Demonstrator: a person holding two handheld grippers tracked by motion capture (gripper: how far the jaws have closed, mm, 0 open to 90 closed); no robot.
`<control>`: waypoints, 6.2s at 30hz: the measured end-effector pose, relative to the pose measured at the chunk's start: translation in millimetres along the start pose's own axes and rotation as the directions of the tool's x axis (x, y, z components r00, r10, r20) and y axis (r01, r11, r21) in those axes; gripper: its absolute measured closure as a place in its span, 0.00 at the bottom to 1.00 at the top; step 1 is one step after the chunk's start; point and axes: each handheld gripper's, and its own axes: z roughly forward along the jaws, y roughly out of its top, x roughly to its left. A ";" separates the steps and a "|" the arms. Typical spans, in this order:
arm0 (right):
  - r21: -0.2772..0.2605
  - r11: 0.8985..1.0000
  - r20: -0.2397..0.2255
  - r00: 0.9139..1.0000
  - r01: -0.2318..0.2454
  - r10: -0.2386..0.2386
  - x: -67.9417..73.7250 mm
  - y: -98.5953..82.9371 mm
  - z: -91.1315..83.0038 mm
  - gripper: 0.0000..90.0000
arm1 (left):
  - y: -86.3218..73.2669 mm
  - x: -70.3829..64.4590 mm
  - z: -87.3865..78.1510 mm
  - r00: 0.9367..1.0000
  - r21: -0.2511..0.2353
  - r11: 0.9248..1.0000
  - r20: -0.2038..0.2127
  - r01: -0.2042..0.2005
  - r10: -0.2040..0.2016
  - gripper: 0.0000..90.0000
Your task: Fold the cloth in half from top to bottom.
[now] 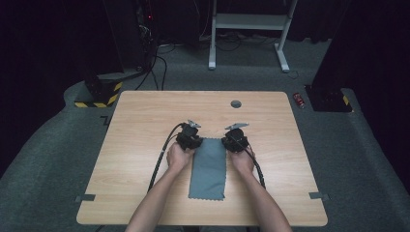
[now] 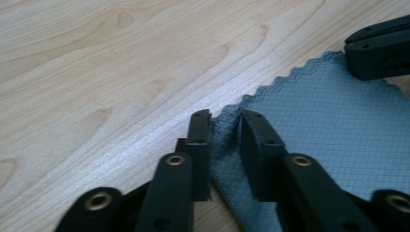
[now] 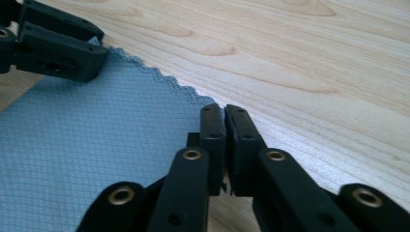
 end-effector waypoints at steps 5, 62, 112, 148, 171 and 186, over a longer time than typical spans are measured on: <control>-0.004 1.000 -0.027 0.999 -0.019 0.019 -3.3 -0.4 0.3 0.98 | -0.3 0.9 0.4 0.999 -0.002 1.000 0.033 0.006 -0.006 0.96; -0.128 0.990 -0.038 0.997 0.066 -0.071 -9.1 57.2 -50.9 1.00 | 40.7 21.3 -48.9 0.993 -0.129 0.991 0.113 0.046 -0.031 0.98; -0.085 0.993 -0.152 0.983 0.087 -0.099 3.2 -0.6 -47.4 1.00 | -14.4 1.2 -48.4 0.984 -0.079 0.997 0.175 -0.012 0.026 0.98; -0.119 0.991 -0.203 0.975 0.067 -0.091 7.0 -16.2 -62.2 1.00 | -28.4 -5.3 -62.4 0.977 -0.133 0.991 0.214 0.016 0.013 0.98; -0.147 0.986 -0.229 0.967 0.076 -0.109 10.4 -21.4 -71.9 1.00 | -35.3 -9.4 -71.6 0.975 -0.146 0.989 0.220 0.002 0.031 0.98; -0.160 0.984 -0.247 0.962 0.079 -0.117 15.0 -25.3 -75.9 1.00 | -43.5 -12.8 -76.2 0.976 -0.151 0.989 0.213 -0.009 0.041 0.98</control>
